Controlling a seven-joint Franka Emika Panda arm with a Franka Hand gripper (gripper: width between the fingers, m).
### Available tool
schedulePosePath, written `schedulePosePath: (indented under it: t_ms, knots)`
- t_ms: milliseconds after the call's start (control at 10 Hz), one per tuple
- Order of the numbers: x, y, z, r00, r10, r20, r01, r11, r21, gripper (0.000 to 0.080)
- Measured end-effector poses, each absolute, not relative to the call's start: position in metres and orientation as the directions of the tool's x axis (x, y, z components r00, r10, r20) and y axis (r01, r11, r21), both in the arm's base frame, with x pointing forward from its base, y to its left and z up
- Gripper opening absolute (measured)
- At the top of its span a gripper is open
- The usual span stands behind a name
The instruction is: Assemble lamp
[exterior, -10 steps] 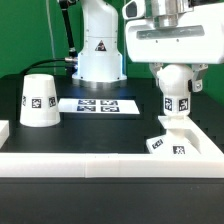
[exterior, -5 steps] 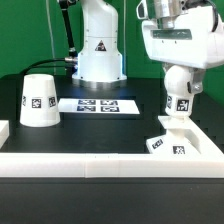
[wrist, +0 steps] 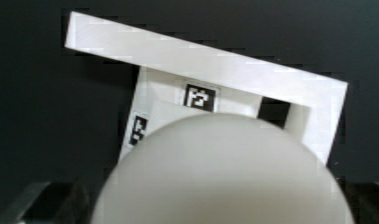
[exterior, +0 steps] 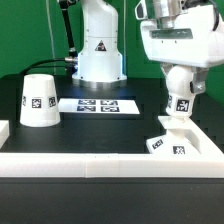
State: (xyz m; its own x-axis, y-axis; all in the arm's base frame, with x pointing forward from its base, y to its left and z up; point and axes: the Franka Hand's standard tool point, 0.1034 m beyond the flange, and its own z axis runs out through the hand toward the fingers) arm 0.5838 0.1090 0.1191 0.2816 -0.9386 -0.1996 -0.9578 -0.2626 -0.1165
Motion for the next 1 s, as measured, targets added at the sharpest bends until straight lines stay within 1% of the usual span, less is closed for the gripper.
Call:
schedulePosePath:
  t_ms: [100, 200, 300, 400, 700, 800, 1000]
  knots:
    - [0.5838, 0.1087, 0.1194, 0.343, -0.920, -0.190, -0.938, -0.323, -0.129, 0.0690]
    - [0.5838, 0.1078, 0.1200, 0.474, -0.865, -0.165, -0.879, -0.452, -0.153, 0.0698]
    - [0.5835, 0.1074, 0.1209, 0.541, -0.827, -0.152, -0.839, -0.518, -0.167, 0.0698]
    - [0.5833, 0.1076, 0.1202, 0.574, -0.806, -0.146, -0.817, -0.551, -0.172, 0.0699]
    - [0.5830, 0.1073, 0.1192, 0.748, -0.656, -0.103, -0.661, -0.723, -0.200, 0.0699]
    - [0.5830, 0.1074, 0.1192, 0.806, -0.586, -0.081, -0.589, -0.783, -0.202, 0.0699]
    - [0.5835, 0.1098, 0.1202, 0.958, -0.287, 0.011, -0.282, -0.948, -0.146, 0.0699]
